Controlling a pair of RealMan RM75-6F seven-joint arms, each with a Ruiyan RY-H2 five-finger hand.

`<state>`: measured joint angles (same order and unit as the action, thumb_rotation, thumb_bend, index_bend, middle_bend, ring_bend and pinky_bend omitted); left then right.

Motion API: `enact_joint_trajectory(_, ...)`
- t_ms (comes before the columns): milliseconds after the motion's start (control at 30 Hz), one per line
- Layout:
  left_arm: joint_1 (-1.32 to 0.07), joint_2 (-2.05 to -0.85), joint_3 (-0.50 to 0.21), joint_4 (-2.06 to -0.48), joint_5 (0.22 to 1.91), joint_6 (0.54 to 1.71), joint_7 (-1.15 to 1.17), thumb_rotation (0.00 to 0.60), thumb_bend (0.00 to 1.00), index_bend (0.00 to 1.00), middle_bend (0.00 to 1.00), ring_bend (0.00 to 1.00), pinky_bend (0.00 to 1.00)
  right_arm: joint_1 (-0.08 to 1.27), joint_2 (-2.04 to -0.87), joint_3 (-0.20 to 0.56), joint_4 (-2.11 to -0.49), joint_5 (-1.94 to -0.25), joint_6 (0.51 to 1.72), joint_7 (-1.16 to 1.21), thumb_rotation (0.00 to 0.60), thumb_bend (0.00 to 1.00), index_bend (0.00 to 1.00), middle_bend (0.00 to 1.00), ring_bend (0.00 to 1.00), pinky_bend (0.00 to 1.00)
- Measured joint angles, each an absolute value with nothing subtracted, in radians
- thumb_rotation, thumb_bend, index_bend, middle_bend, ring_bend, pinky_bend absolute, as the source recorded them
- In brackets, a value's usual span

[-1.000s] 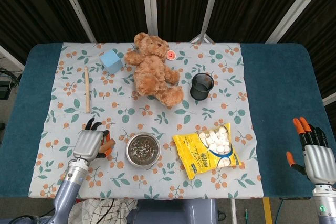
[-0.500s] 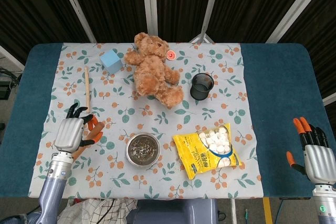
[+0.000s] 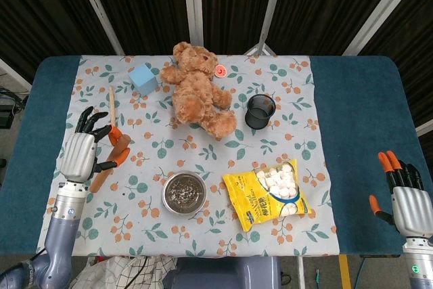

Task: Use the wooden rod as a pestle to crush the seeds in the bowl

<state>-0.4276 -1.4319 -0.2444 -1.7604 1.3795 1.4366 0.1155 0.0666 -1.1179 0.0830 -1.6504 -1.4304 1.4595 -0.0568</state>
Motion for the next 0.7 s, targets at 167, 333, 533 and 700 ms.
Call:
enact_joint_trajectory(167,-0.464,-1.478,-0.264,-1.739,1.431,1.432,0.027,0.6,0.79,0.62,0.71,0.18,0.06,0.066,-1.118,0.083,-1.649,-1.431,1.46,-0.054,0.6,0.42,0.0,0.0,0.0,0.0)
enact_joint_trajectory(333,-0.509,-1.553,-0.279,-1.701,1.493,1.437,-0.053,0.6,0.79,0.62,0.71,0.18,0.06,0.066,-1.118,0.083,-1.648,-1.43,1.459,-0.052,0.6,0.42,0.0,0.0,0.0,0.0)
enact_joint_trajectory(533,-0.553,-1.624,-0.286,-1.623,1.575,1.462,-0.144,0.6,0.79,0.62,0.71,0.18,0.06,0.067,-1.119,0.084,-1.646,-1.428,1.457,-0.05,0.6,0.41,0.0,0.0,0.0,0.0)
enact_joint_trajectory(700,-0.585,-1.685,-0.281,-1.531,1.64,1.498,-0.235,0.6,0.79,0.62,0.71,0.18,0.06,0.07,-1.12,0.087,-1.647,-1.422,1.452,-0.055,0.6,0.42,0.0,0.0,0.0,0.0)
